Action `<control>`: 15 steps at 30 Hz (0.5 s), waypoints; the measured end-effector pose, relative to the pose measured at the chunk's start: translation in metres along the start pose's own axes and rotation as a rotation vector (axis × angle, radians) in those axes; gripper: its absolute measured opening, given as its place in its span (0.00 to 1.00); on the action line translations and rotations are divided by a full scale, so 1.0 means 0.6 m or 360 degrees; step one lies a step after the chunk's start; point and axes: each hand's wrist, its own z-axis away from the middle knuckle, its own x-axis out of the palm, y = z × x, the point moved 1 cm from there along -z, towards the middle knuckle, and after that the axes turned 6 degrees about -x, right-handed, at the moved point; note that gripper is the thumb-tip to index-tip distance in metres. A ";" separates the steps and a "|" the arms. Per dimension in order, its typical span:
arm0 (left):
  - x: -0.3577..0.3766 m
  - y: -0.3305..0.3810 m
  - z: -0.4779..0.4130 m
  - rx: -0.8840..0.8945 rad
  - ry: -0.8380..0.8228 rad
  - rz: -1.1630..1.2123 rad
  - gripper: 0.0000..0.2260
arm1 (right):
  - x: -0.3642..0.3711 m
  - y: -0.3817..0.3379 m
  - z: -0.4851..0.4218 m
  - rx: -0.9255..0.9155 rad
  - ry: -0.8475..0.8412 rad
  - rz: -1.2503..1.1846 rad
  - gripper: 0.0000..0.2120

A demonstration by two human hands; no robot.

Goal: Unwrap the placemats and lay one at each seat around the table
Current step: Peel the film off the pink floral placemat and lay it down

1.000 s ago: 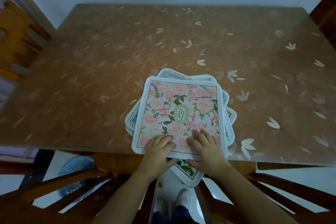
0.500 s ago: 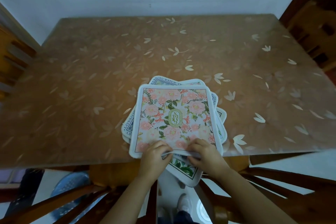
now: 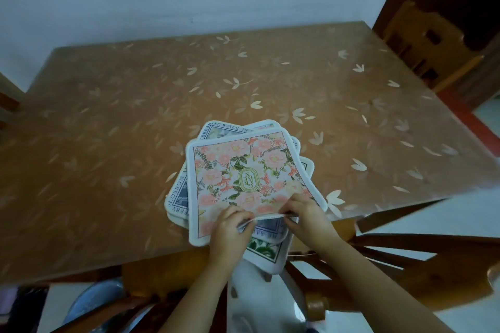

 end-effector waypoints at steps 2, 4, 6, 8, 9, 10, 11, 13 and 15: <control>0.019 0.019 0.001 0.0001 -0.0010 -0.0014 0.05 | -0.016 0.019 0.007 0.0012 0.0041 -0.0020 0.06; 0.041 0.039 0.000 0.0009 -0.0013 -0.0058 0.05 | -0.036 0.041 0.014 0.0003 0.0057 -0.0030 0.05; 0.065 0.062 0.001 0.0006 0.0006 -0.0096 0.05 | -0.058 0.066 0.023 -0.0028 0.0072 -0.0033 0.04; 0.095 0.089 0.003 0.0013 0.0015 -0.0103 0.04 | -0.083 0.097 0.035 -0.0050 0.0074 -0.0034 0.04; 0.113 0.106 0.003 0.0009 0.0023 -0.0105 0.04 | -0.098 0.114 0.041 -0.0060 0.0067 -0.0037 0.04; 0.131 0.124 0.005 -0.0002 0.0034 -0.0106 0.04 | -0.113 0.132 0.047 -0.0072 0.0062 -0.0041 0.04; 0.149 0.142 0.006 -0.0027 0.0039 -0.0105 0.04 | -0.129 0.152 0.053 -0.0080 0.0060 -0.0039 0.04; 0.187 0.174 0.006 -0.0079 -0.0008 -0.0126 0.04 | -0.164 0.192 0.064 -0.0103 0.0062 -0.0003 0.04; 0.219 0.203 -0.001 -0.0112 -0.0116 -0.0189 0.03 | -0.196 0.228 0.074 -0.0139 0.0033 0.0025 0.03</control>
